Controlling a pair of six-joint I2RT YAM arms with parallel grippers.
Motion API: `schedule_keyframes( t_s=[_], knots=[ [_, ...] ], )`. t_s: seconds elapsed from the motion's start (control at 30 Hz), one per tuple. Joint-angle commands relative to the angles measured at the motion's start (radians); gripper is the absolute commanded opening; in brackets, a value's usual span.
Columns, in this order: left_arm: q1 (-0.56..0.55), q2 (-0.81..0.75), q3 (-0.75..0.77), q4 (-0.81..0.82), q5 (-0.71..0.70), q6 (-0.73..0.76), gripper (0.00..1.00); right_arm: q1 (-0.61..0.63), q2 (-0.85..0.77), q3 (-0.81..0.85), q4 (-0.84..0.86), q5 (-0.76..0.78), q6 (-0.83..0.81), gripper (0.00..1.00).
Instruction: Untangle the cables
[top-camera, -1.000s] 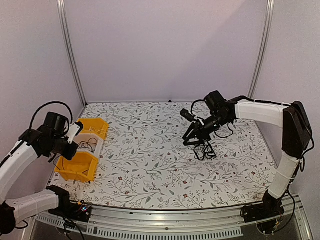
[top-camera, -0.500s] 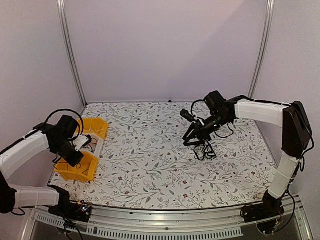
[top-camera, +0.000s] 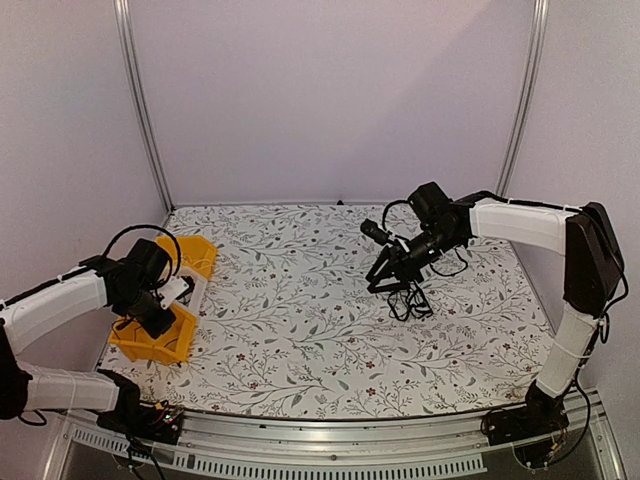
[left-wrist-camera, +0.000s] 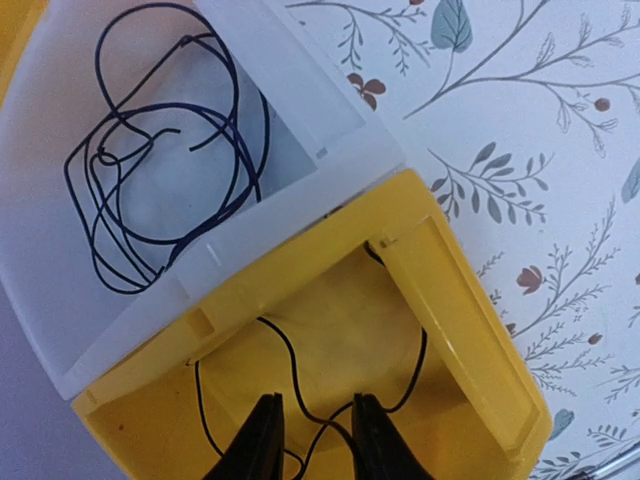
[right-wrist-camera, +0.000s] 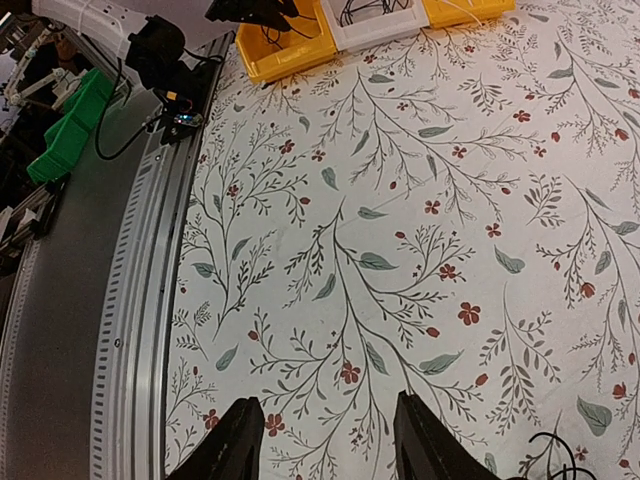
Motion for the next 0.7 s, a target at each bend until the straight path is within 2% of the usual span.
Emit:
schedule_keyframes(
  t_s=[0.0,0.2,0.4,0.67],
  knots=[
    [-0.016,0.016,0.020,0.059,-0.020,0.006,0.24,0.000,0.018,0.012,-0.017,-0.011,-0.014,0.49],
    [-0.035,0.090,0.097,0.001,-0.070,-0.016,0.34,0.001,0.023,0.024,-0.026,-0.003,-0.015,0.49],
    [-0.075,0.158,0.269,-0.099,-0.083,-0.078,0.43,0.001,0.030,0.035,-0.039,-0.002,-0.018,0.48],
    [-0.136,0.182,0.359,-0.267,-0.023,-0.118,0.42,0.000,0.041,0.042,-0.053,-0.003,-0.026,0.48]
  ],
)
